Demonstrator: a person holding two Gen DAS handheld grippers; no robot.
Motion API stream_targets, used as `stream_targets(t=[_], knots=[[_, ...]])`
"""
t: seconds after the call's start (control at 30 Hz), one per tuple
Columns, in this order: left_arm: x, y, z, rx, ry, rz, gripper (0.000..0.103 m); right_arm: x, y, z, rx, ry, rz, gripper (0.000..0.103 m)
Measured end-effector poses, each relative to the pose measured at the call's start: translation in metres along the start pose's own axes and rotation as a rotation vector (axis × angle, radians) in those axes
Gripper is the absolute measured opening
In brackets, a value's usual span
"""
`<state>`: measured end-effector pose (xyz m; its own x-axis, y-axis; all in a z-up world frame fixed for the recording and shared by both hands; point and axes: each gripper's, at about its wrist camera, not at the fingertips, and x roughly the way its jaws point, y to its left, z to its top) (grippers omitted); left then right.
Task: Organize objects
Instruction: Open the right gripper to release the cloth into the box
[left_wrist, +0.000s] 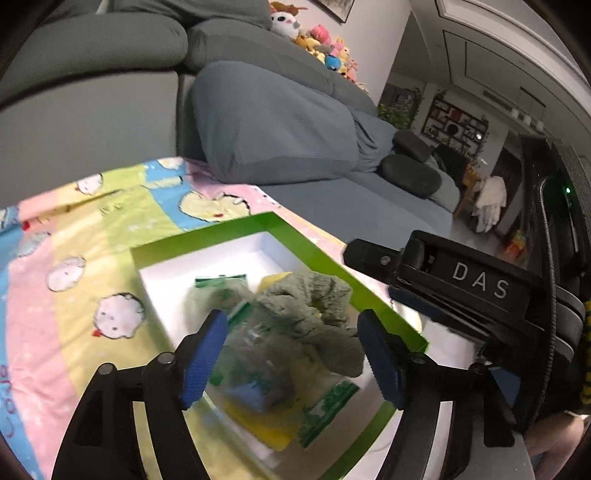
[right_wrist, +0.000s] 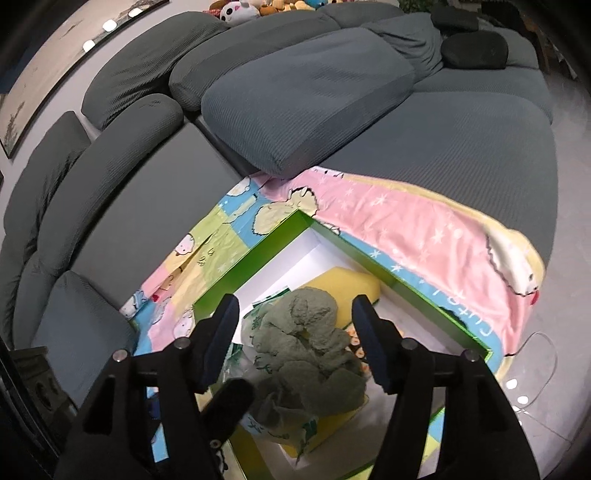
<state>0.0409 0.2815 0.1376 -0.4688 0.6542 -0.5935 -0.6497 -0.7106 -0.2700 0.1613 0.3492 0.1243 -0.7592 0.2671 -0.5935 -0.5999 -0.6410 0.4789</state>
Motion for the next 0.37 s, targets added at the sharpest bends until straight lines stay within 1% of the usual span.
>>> stream_targets(t=[0.1,0.37], knots=[[-0.007,0.003,-0.002,0.009,-0.005,0.002,0.074,-0.007,0.003,-0.001,-0.023,-0.021,-0.058,0.064],[-0.024,0.012,-0.006,0.003,-0.018,0.018,0.074,-0.014,0.01,-0.006,-0.042,-0.03,-0.083,0.066]])
